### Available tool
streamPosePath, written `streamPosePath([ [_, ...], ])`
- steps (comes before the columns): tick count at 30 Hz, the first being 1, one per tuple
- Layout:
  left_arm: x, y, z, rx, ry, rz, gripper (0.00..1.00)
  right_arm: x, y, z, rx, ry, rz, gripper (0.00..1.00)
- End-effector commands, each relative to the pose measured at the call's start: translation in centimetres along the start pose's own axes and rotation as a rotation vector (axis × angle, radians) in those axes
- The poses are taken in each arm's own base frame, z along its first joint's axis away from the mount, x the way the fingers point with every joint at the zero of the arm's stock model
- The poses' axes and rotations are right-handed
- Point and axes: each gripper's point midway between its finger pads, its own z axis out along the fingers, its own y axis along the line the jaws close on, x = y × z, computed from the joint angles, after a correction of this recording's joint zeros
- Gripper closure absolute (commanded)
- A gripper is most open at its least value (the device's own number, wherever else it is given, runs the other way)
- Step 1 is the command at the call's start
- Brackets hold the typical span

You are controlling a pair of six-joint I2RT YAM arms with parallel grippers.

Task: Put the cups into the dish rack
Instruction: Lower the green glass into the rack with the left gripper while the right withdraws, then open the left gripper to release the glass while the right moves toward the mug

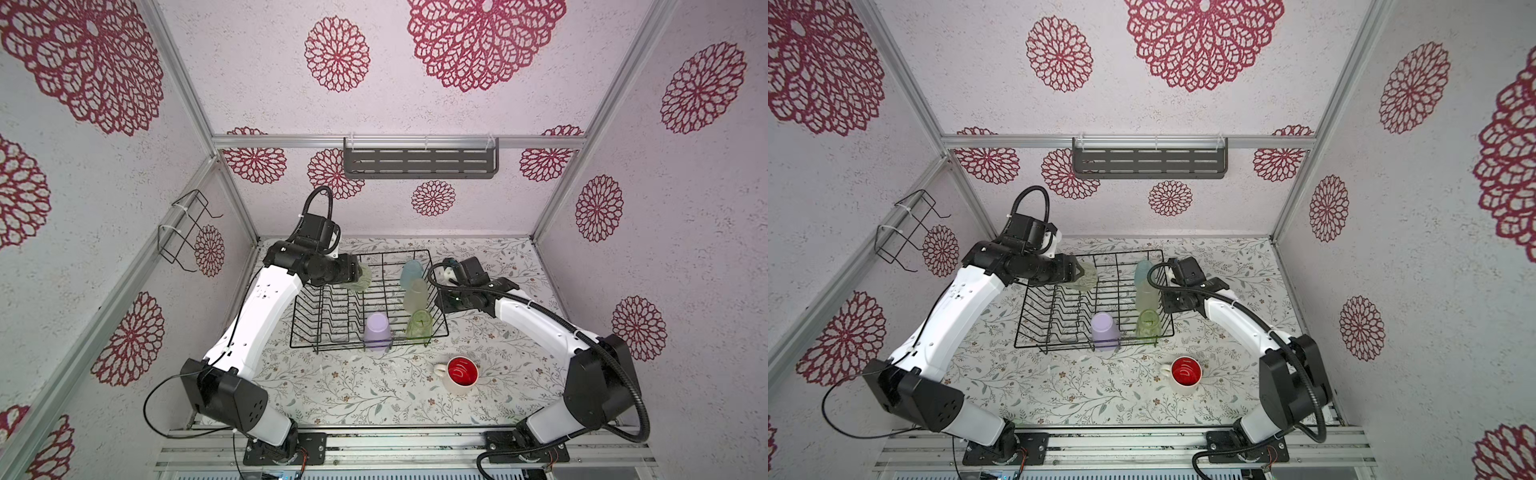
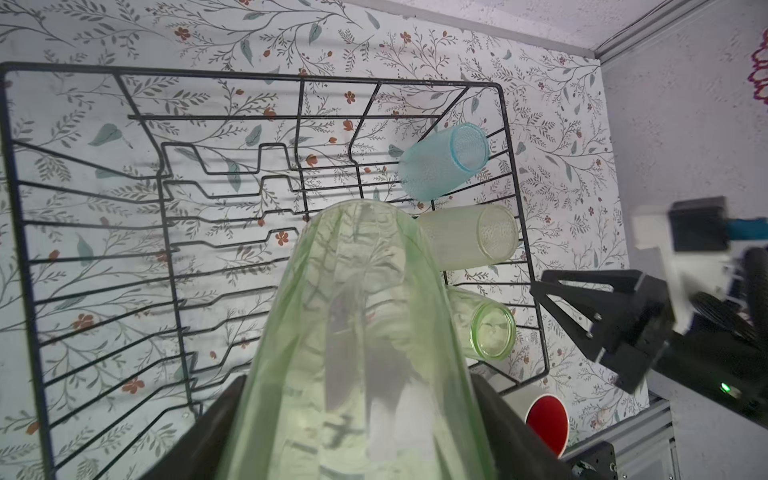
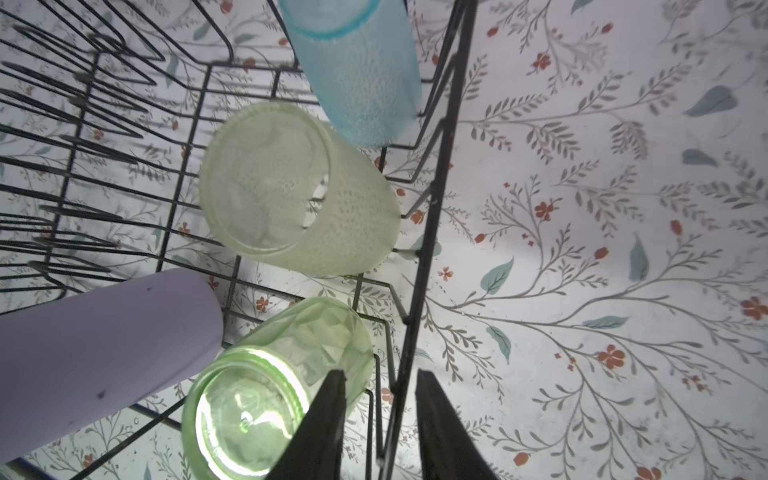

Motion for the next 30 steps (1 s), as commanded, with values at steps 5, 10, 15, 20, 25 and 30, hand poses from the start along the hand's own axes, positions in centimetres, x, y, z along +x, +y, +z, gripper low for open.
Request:
streamPosePath([
  [5,-1.6,-0.9,4.0,0.008,0.081,0.073,0.58,-4.3,-2.3,-4.5,0.106,-0.25,-0.015,0.58],
  [10,-1.7,-0.6,6.8,-0.028,0.134,0.109,0.58,-5.3,-3.4,-6.8,0.143,-0.364,-0.034,0.55],
  [15,-1.0,0.4,10.4,-0.089,0.228,0.126,0.57,-5.3,-4.3,-8.5,0.195,-0.458,-0.066,0.42],
  [20,-0.7,-0.1,13.0,-0.096,0.274,0.152,0.55,-5.3,-4.6,-9.8,0.213,-0.529,-0.082,0.01],
  [25,-0.3,0.1,15.2,-0.117,0.307,0.153,0.55,-5.3,-4.7,-10.2,0.218,-0.567,-0.1,0.01],
  [30,-0.6,0.7,16.2,-0.171,0.305,0.157,0.55,-5.3,-4.7,-10.1,0.217,-0.569,-0.103,0.01],
])
